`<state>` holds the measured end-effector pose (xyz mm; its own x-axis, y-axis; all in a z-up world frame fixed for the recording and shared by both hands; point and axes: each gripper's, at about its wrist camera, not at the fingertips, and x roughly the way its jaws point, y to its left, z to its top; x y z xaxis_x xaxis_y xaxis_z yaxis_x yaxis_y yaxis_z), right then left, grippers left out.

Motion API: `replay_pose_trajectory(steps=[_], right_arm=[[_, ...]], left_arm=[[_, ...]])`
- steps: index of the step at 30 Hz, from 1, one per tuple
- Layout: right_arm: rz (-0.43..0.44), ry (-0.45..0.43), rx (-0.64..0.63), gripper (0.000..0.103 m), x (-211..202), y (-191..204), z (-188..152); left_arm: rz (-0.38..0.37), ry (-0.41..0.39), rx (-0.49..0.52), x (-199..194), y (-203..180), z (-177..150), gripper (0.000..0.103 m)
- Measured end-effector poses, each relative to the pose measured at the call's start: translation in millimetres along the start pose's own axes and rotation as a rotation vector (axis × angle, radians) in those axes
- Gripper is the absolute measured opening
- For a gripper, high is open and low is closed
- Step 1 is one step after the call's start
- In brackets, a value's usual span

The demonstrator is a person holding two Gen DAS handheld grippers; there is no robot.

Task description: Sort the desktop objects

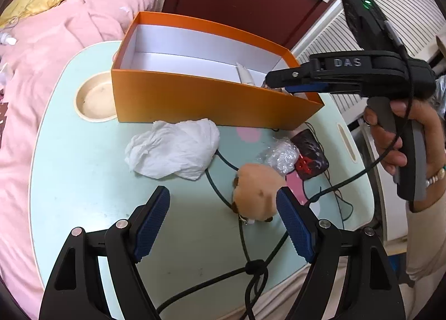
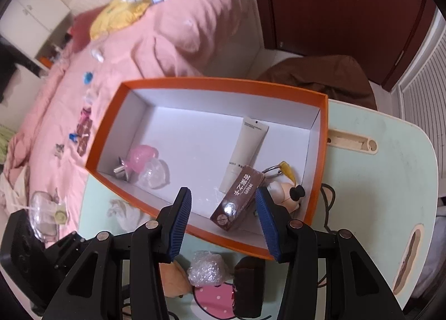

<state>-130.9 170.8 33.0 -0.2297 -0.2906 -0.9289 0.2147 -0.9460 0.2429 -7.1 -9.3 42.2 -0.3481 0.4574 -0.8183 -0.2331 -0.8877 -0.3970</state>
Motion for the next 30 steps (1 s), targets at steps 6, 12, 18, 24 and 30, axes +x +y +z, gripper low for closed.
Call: replay_pose_trajectory(steps=[6, 12, 18, 24, 30], right_arm=[[-0.046, 0.082, -0.041, 0.047, 17, 4, 12], [-0.140, 0.067, -0.119, 0.037, 30, 13, 9], [-0.184, 0.000, -0.156, 0.022, 25, 11, 2], [-0.076, -0.126, -0.147, 0.019, 2, 10, -3], [0.059, -0.336, -0.124, 0.019, -49, 5, -17]], left_arm=[[-0.012, -0.005, 0.016, -2, -1, -1, 0.079], [-0.007, -0.002, -0.004, -2, 3, -3, 0.079], [0.011, 0.015, -0.042, 4, 10, -3, 0.079], [0.022, 0.024, -0.052, 3, 12, -5, 0.079], [0.018, 0.012, -0.053, -1, 10, -1, 0.079]])
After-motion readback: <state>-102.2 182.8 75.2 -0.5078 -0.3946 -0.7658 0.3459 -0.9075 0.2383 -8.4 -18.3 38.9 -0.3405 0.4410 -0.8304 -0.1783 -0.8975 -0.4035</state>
